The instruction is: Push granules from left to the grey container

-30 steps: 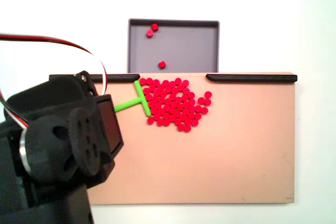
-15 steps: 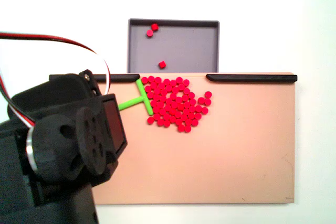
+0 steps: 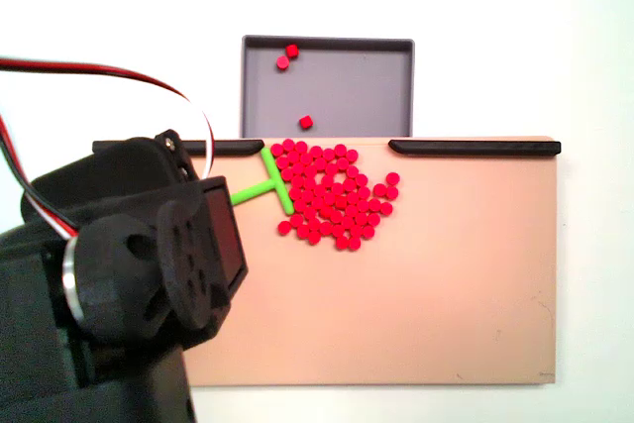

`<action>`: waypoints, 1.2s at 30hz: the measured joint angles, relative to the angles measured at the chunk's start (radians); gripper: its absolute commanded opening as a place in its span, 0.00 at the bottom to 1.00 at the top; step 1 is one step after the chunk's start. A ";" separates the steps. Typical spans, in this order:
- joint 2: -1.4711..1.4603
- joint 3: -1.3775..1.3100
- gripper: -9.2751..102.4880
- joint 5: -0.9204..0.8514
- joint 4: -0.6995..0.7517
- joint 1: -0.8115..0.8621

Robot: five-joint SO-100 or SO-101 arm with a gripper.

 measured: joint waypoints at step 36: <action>0.000 0.000 0.08 -0.080 0.000 0.014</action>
